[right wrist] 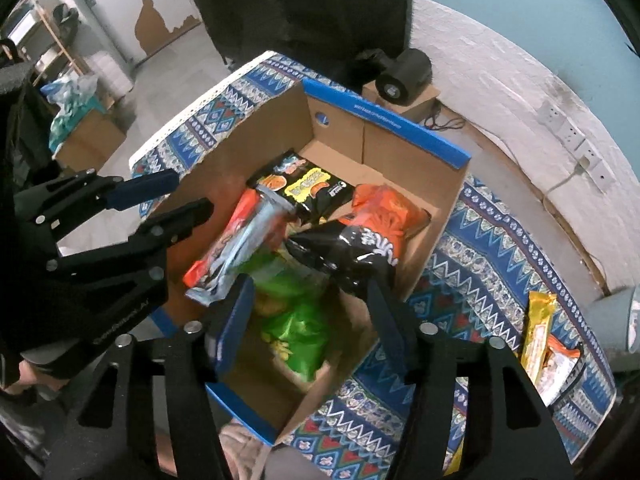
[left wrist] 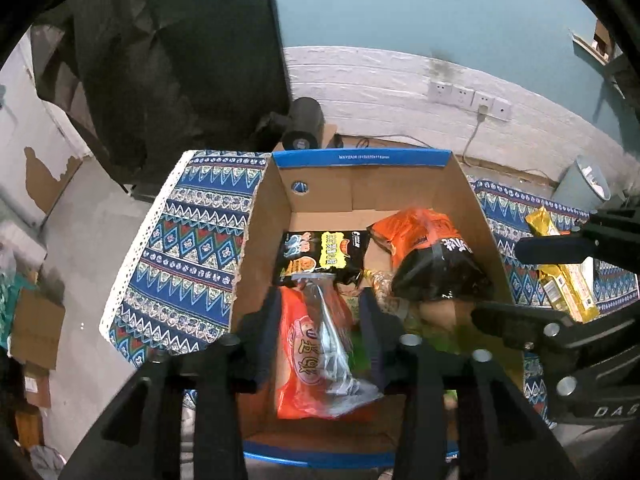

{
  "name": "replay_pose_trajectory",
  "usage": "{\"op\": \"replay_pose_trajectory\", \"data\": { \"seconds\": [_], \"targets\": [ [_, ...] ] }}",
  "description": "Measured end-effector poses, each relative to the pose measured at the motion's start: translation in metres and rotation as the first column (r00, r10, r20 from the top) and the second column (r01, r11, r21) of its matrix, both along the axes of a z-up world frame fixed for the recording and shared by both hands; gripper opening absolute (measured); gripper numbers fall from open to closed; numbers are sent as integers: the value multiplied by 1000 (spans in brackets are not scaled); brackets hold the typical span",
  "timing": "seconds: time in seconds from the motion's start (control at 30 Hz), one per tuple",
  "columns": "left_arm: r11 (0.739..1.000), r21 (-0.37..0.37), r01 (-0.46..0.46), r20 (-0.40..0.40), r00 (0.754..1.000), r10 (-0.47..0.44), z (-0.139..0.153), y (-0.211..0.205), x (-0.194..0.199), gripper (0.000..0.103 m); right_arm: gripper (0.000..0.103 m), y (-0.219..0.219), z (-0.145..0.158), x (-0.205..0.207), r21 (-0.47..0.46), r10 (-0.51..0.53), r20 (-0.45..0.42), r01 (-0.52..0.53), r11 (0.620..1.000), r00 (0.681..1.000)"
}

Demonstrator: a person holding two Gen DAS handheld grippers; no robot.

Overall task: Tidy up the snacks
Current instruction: 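Carry silver bar and green bag over the box with both tools, then open left tool to drop silver bar while right tool drops green bag, then move both tools back over the remaining snacks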

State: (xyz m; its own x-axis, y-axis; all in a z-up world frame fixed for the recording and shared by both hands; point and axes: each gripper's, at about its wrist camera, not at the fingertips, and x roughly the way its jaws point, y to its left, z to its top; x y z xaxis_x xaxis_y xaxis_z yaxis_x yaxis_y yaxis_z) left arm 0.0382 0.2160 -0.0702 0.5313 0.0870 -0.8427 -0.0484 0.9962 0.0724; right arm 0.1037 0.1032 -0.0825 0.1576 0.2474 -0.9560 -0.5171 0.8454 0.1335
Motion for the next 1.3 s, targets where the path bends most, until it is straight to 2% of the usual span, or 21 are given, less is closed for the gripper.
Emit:
{"op": "replay_pose_trajectory", "data": {
  "seconds": [0.17,0.27,0.6,0.9,1.3],
  "targets": [
    [1000,6,15,0,1000,-15,2,-7,-3,50,68,-13,7,-1,0,-19,16,19,1000,1000],
    [999,14,33,8,999,-33,6,-14,-5,60,68,-22,9,-2,-11,-31,26,31,999,999],
    [991,77,112,28,993,-114,17,-51,-13,73,73,-67,18,-5,-44,-82,59,84,995,995],
    [981,94,171,3,985,-172,14,-86,-14,73,73,-115,17,-15,-63,-136,61,140,988,989],
    [969,64,240,-36,971,-238,6,-144,-3,73,73,-194,18,-25,-90,-242,75,248,965,967]
  ]
}}
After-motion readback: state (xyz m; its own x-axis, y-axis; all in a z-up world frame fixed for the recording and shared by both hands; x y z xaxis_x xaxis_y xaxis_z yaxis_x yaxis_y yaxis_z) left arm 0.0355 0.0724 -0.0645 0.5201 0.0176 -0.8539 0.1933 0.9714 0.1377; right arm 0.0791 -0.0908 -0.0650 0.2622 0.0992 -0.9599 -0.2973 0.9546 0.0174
